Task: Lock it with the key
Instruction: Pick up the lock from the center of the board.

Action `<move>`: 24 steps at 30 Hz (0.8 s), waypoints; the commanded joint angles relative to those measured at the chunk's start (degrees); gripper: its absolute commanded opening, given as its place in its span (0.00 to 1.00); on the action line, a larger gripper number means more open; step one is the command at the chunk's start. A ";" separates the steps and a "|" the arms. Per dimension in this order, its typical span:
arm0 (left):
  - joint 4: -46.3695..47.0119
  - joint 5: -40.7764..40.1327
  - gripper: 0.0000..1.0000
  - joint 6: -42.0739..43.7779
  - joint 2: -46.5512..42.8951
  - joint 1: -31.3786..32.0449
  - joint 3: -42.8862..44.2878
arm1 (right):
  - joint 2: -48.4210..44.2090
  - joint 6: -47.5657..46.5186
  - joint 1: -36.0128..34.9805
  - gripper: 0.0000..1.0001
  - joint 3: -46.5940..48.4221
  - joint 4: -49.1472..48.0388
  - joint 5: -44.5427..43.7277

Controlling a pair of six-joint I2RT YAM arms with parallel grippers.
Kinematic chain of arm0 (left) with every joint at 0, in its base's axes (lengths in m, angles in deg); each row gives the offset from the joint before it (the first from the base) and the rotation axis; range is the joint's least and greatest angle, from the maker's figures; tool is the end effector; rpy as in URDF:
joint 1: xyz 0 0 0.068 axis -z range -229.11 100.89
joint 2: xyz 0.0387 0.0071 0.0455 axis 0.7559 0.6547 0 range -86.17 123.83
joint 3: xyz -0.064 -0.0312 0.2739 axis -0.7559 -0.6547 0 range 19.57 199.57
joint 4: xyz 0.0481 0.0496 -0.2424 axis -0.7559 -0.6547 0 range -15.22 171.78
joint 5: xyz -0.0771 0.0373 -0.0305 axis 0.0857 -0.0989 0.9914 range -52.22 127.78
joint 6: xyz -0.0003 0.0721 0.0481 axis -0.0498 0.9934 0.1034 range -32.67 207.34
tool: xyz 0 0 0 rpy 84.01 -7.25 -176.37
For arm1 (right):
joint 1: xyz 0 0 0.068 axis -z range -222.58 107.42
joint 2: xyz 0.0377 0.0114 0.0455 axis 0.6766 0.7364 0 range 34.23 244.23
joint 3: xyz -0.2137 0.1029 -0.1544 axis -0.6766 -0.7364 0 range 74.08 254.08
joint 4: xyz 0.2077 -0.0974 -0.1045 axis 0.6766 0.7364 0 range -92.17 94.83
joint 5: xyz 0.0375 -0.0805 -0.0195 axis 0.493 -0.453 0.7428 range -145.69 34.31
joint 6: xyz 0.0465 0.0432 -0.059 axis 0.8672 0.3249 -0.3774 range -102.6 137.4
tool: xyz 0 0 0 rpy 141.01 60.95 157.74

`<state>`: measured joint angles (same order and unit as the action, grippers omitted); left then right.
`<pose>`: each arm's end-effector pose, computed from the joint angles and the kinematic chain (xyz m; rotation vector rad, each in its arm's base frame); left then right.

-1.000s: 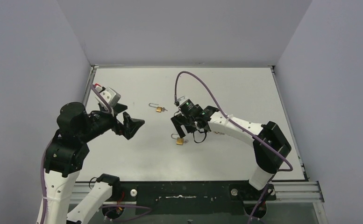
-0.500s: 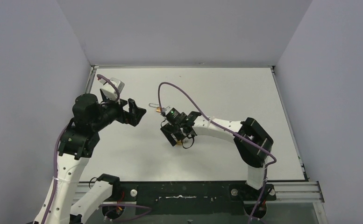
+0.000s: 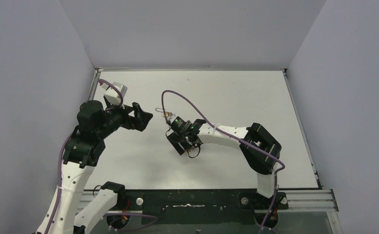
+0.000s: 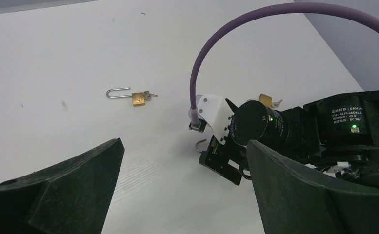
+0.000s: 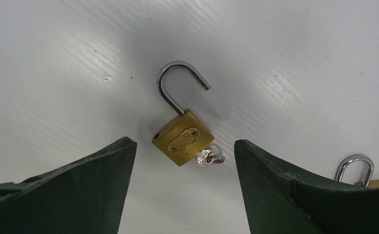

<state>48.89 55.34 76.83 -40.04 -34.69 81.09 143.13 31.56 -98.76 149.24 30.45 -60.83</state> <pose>0.1692 -0.0672 0.3874 0.2784 1.8829 -0.5842 0.2272 0.3268 0.1549 -0.9600 2.5712 0.2299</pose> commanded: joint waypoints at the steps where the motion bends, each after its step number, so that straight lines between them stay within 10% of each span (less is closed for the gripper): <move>1: 5.80 -0.44 0.97 -3.05 -0.71 -0.29 -1.42 | 0.51 0.98 0.60 0.74 0.61 -2.63 1.12; 9: 5.72 -1.17 0.96 -4.86 -0.91 0.28 -2.32 | 1.49 2.48 1.31 0.62 0.07 -4.03 6.07; 24: 5.28 -2.66 0.95 -3.56 0.93 0.25 -0.07 | 0.14 4.76 1.52 0.69 -4.68 -5.67 5.41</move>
<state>51.16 53.35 72.99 -38.58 -34.58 79.52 144.35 34.73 -97.62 146.46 25.95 -55.81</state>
